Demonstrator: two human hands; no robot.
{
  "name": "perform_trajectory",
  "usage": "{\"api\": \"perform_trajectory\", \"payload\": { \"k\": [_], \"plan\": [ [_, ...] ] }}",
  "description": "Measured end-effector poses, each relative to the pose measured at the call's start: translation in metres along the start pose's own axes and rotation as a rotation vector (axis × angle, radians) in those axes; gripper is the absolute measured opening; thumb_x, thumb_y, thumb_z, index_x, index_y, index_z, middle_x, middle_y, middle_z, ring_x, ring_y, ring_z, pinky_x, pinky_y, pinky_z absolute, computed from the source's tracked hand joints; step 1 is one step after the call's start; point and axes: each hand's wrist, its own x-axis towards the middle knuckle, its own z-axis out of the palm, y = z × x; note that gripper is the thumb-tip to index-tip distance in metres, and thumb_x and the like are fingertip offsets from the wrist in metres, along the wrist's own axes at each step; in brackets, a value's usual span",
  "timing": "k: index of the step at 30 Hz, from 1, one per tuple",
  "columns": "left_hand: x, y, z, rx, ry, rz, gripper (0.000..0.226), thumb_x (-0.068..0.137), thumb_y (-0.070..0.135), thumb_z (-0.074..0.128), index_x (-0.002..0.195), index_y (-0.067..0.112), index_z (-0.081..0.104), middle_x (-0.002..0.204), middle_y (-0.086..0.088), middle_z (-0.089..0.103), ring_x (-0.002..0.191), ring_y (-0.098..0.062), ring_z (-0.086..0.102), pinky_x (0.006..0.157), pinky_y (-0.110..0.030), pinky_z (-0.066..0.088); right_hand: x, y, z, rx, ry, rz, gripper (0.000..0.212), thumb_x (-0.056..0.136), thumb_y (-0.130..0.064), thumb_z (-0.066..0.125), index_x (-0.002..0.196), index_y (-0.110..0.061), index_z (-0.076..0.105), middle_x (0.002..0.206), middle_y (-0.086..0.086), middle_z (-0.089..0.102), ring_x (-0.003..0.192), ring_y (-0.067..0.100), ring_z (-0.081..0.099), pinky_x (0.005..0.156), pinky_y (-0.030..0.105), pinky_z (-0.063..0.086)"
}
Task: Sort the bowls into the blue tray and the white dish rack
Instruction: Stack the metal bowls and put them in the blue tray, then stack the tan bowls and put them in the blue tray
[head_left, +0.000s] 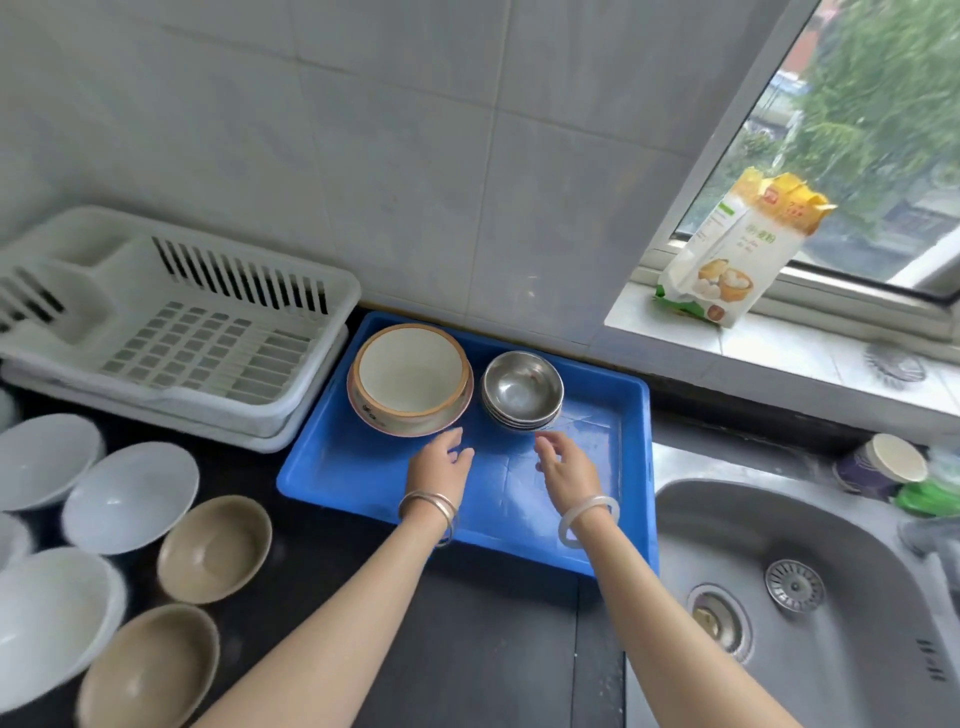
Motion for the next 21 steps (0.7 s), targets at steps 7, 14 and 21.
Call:
{"api": "perform_trajectory", "payload": {
  "k": [7, 14, 21],
  "plan": [
    [-0.087, -0.063, -0.052, -0.179, 0.241, -0.135, 0.034, 0.089, 0.011, 0.055, 0.123, 0.009, 0.057, 0.127, -0.006, 0.061, 0.111, -0.017, 0.061, 0.088, -0.017, 0.041, -0.071, -0.001, 0.070, 0.073, -0.228, -0.053, 0.018, 0.094, -0.025, 0.046, 0.089, -0.021, 0.062, 0.082, 0.000, 0.066, 0.067, 0.010, 0.062, 0.075, 0.030, 0.051],
    [-0.155, -0.136, -0.098, -0.301, 0.718, -0.289, 0.033, 0.085, 0.003, 0.058, 0.117, 0.009, 0.059, 0.120, -0.011, 0.064, 0.108, -0.025, 0.061, 0.084, -0.025, 0.043, -0.109, -0.015, 0.158, -0.051, -0.489, -0.056, 0.021, 0.094, -0.033, 0.043, 0.102, -0.024, 0.061, 0.081, -0.010, 0.064, 0.073, 0.010, 0.063, 0.065, 0.020, 0.047],
    [-0.180, -0.185, -0.127, -0.266, 1.027, -0.482, 0.051, 0.073, -0.002, 0.069, 0.122, 0.007, 0.055, 0.126, -0.025, 0.049, 0.116, -0.035, 0.043, 0.097, -0.042, 0.036, -0.116, -0.050, 0.229, -0.165, -0.586, 0.011, 0.043, 0.092, -0.034, 0.049, 0.134, -0.024, 0.042, 0.089, -0.002, 0.063, 0.071, 0.012, 0.061, 0.066, 0.027, 0.050]
  ]
}}
